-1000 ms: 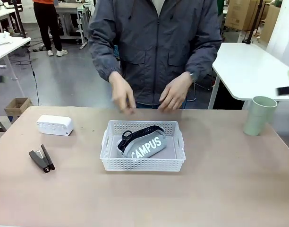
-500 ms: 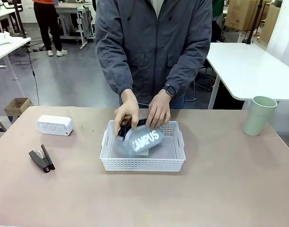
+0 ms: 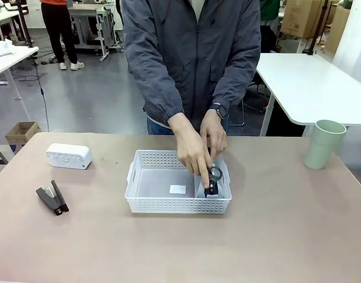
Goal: Efficiently arrange items inside the basket to fit them all.
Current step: Pick up the Digital clock and place it inside the Organizing basket.
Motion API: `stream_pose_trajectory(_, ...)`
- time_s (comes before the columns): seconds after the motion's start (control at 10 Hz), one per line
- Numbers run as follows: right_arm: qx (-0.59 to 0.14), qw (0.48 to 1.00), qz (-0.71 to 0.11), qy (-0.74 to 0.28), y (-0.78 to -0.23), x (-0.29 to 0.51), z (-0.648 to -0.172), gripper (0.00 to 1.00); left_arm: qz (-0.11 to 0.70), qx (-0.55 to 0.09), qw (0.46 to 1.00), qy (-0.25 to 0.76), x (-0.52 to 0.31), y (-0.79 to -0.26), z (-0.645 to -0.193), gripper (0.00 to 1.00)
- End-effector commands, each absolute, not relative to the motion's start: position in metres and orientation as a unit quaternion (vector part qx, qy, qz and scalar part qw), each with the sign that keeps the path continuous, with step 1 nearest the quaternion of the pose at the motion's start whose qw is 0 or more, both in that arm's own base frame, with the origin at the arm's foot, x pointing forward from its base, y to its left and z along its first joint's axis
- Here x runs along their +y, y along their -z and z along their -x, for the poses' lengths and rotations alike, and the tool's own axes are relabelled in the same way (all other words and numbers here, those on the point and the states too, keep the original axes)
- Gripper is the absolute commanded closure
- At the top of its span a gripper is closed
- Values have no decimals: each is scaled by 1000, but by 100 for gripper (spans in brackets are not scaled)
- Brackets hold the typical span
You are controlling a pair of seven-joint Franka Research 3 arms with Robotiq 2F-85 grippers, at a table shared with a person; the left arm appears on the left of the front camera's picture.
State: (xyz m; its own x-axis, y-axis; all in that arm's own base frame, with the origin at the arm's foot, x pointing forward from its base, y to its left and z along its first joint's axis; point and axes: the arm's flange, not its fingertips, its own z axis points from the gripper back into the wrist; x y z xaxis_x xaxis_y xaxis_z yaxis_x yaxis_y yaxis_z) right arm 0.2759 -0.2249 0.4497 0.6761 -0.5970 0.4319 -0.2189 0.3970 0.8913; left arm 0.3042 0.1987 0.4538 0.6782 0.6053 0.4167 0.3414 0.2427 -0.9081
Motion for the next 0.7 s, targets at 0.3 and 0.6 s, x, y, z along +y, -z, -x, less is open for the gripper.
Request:
stream_pose_trajectory(0.3, -386, 733, -546, 127, -449, -229, -270, 0, 633, -388, 663, -94, 207, -446, -295, 0)
stream_pose_trajectory(0.6, -386, 733, -546, 127, -449, -229, -270, 0, 633, -388, 663, -94, 207, -446, -295, 0)
